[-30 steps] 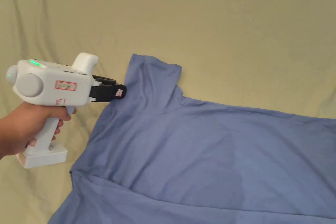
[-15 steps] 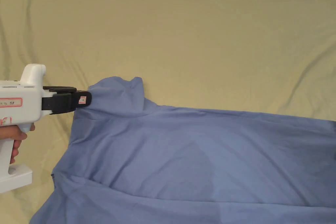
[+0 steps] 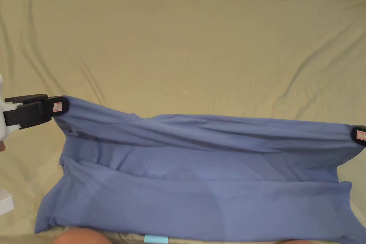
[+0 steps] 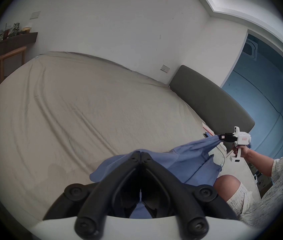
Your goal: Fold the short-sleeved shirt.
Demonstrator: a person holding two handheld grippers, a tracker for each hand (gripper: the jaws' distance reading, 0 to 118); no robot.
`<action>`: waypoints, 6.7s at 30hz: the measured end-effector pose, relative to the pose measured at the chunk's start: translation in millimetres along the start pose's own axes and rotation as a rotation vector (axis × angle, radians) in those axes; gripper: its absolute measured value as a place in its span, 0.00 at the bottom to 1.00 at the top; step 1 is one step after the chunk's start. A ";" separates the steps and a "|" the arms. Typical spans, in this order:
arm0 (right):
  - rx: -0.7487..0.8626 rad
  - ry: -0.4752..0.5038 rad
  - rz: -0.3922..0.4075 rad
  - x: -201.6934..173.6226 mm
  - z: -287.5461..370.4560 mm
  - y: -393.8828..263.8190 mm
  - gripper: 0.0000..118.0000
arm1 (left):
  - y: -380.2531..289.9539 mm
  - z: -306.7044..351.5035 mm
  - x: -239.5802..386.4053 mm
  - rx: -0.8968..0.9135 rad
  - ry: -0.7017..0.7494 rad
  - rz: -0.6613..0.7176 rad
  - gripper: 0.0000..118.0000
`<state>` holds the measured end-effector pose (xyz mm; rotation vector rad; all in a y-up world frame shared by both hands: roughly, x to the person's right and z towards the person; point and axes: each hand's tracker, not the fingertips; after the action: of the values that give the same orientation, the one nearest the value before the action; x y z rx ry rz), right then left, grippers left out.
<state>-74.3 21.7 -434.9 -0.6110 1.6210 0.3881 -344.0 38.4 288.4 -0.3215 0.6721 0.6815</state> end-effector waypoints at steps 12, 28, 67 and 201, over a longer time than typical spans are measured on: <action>0.018 -0.008 -0.010 -27.4 55.1 -33.8 0.01 | -47.0 68.8 27.8 0.071 -0.005 0.016 0.00; -0.069 -0.023 -0.027 -42.2 81.4 -109.5 0.01 | -133.9 91.7 27.5 0.021 0.024 0.095 0.00; 0.133 -0.167 -0.103 -80.2 145.4 -94.3 0.04 | -158.8 148.7 -1.1 -0.024 0.176 0.139 0.00; 0.093 -0.088 -0.075 -89.0 133.6 -77.9 0.00 | -64.0 -108.7 100.7 -0.749 0.273 -0.016 0.03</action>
<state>84.6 51.0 -359.2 -0.5748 1.5185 0.2789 -293.0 -13.6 144.3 -1.1246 0.6496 0.8676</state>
